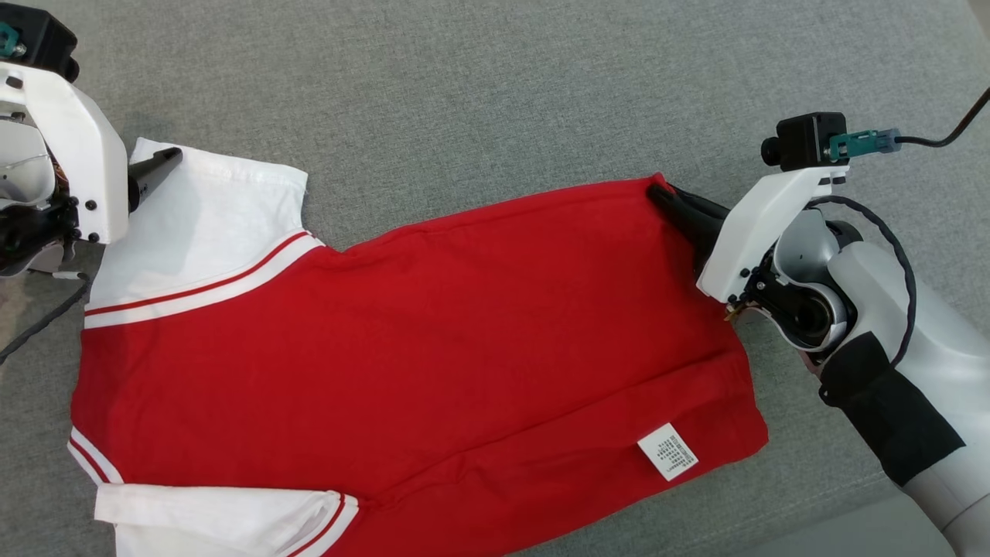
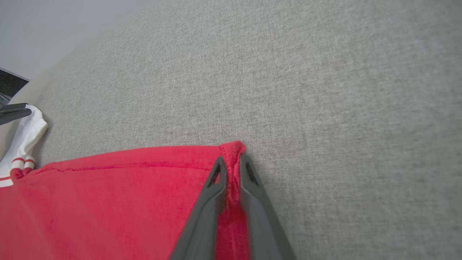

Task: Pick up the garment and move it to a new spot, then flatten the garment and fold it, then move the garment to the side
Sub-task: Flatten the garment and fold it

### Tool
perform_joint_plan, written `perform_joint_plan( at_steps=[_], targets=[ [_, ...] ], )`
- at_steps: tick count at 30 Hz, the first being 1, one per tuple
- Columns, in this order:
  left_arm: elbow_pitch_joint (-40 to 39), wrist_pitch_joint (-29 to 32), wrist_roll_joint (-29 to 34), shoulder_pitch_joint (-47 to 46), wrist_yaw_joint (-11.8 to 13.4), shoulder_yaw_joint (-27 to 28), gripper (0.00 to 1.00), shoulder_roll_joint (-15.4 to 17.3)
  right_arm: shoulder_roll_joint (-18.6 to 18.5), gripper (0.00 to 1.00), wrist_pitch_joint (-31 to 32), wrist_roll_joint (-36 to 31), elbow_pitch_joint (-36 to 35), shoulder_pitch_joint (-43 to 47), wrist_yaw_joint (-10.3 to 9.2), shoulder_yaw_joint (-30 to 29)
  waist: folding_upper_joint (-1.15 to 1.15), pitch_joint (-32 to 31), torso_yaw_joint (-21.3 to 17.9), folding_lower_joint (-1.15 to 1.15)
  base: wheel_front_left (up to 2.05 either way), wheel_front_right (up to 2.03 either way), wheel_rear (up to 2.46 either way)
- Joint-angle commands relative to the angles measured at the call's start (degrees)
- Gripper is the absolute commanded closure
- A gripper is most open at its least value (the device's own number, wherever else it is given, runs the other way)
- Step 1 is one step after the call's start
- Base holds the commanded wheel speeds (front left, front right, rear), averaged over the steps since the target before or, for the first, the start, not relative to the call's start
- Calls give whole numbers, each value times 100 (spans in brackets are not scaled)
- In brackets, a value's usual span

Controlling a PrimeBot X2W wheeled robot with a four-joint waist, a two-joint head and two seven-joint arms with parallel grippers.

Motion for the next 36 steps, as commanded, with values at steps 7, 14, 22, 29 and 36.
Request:
perform_joint_plan(
  at_steps=[7, 14, 22, 29, 36],
  targets=[
    [119, 99, -144, -92, -6, -189, 100, 14, -40, 100, -82, 171, 38, -116, 1, 203, 0, 15, -40, 0, 0, 0, 0],
    [16, -149, -298, -45, -5, -281, 100, 5, -117, 100, -401, 306, 38, -71, 1, 328, 0, -231, 15, 0, 0, 0, 0],
    [-519, -136, -871, 307, -5, -398, 100, 120, -469, 100, -664, 636, -69, 347, 1, 425, 0, -864, 378, 0, 0, 0, 0],
    [-1476, 423, -1904, 897, -6, -447, 100, 470, -940, 100, -743, 975, -310, 799, 1, 595, 0, -1565, 810, 0, 0, 0, 0],
    [-1982, 889, -2372, 1126, -6, -462, 100, 816, -1162, 100, -1107, 1030, -420, 860, 1, 710, 0, -1807, 1045, 0, 0, 0, 0]
  ],
)
